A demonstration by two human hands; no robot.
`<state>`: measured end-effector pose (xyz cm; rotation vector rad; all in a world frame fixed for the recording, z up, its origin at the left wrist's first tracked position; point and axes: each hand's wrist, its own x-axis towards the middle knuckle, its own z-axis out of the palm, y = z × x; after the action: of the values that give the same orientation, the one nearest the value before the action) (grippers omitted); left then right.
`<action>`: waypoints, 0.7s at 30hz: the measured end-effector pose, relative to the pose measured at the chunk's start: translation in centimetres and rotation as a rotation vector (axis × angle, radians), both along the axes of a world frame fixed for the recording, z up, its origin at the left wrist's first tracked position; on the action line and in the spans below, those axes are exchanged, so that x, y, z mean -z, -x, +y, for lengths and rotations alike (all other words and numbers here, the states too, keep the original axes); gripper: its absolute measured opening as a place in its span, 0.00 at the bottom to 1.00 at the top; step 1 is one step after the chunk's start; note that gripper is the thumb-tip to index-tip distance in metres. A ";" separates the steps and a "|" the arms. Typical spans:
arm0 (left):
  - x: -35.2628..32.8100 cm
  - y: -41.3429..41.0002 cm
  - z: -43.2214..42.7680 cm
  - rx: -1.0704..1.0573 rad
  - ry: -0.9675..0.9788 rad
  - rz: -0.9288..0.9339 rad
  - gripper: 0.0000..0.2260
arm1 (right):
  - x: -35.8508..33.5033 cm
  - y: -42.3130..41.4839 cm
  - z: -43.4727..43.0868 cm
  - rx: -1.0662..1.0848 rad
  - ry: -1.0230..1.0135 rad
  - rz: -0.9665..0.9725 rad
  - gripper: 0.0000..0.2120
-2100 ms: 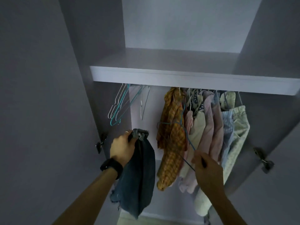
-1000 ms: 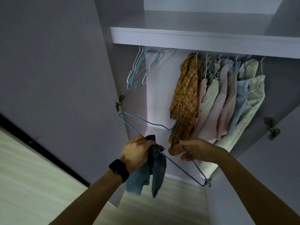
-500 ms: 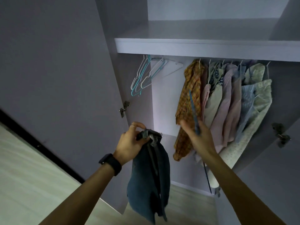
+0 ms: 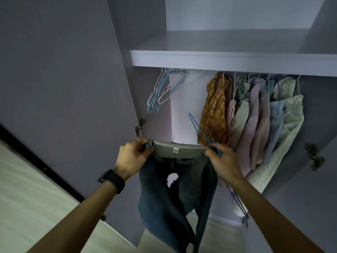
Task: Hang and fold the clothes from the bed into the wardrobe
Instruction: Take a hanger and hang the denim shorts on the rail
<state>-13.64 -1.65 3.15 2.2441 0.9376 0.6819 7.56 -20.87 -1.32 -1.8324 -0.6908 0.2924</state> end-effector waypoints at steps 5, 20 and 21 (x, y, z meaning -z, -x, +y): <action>-0.3 -1.0 0.4 0.018 -0.272 0.245 0.09 | -1.9 -1.7 -0.8 -0.019 0.040 -0.199 0.12; -2.2 -6.0 1.9 0.052 -0.373 0.379 0.10 | -5.2 -6.1 -4.1 0.125 0.035 -0.220 0.12; -2.1 -6.4 2.0 0.054 -0.400 0.397 0.12 | -5.2 -6.4 -4.7 0.141 0.030 -0.225 0.12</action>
<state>-7.29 0.35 5.23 2.8210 0.9851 0.4320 13.92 -25.56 3.88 -1.9502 -0.7089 0.0030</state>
